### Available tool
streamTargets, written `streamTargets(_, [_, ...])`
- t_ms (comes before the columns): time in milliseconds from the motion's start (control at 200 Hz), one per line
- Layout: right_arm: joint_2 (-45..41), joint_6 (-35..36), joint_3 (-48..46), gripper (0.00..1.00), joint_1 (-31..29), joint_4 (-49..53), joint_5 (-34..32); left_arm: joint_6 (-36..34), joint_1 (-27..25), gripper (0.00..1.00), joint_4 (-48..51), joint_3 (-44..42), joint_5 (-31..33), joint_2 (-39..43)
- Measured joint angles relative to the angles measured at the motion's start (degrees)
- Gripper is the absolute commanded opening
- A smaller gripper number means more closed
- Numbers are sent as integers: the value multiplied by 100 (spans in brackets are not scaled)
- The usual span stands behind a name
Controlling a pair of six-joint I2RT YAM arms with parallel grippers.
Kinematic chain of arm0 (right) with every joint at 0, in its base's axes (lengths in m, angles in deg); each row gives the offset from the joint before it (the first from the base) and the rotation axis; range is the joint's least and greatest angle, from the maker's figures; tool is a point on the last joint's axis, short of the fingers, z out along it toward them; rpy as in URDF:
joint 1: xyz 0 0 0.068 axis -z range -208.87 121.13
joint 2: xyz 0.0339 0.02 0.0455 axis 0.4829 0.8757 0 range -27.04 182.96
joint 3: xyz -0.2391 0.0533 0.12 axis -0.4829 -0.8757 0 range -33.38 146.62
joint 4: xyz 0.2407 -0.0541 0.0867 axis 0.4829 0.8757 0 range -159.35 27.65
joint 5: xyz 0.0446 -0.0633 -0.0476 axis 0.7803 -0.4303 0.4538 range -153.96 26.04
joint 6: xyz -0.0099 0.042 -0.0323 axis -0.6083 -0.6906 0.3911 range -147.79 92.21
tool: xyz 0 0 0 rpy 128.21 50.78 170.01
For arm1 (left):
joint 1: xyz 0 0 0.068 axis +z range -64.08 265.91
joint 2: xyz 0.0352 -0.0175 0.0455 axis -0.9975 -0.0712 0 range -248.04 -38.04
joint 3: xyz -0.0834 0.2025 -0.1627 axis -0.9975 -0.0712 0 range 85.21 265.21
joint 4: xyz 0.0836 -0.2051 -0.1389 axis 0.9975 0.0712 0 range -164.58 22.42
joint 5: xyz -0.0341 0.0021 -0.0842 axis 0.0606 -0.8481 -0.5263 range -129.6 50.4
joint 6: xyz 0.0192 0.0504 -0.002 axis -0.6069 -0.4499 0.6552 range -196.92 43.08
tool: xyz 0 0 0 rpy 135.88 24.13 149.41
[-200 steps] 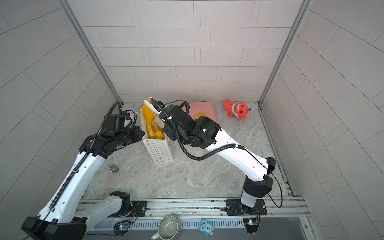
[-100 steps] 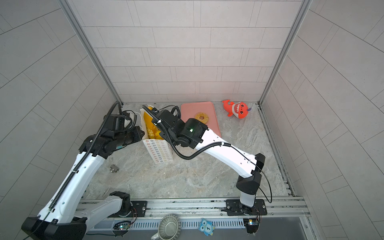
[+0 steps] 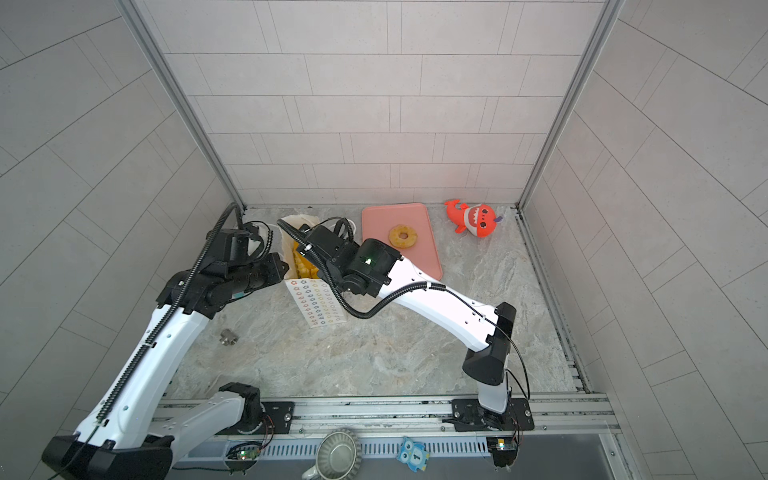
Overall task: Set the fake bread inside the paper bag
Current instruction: 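Lower the orange wedge bread into the paper bag and open the tongs, then lift the empty tongs out of the bag and move back over the tray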
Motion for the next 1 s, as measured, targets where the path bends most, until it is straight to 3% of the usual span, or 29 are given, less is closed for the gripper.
streamTargets(570, [-55,-9,0,46,0,0,-76,0,0,10,0,0,2,22])
streamTargets(1001, [-627,-9,153,47,103,-4,-234,0,0,10,4,0,2,22])
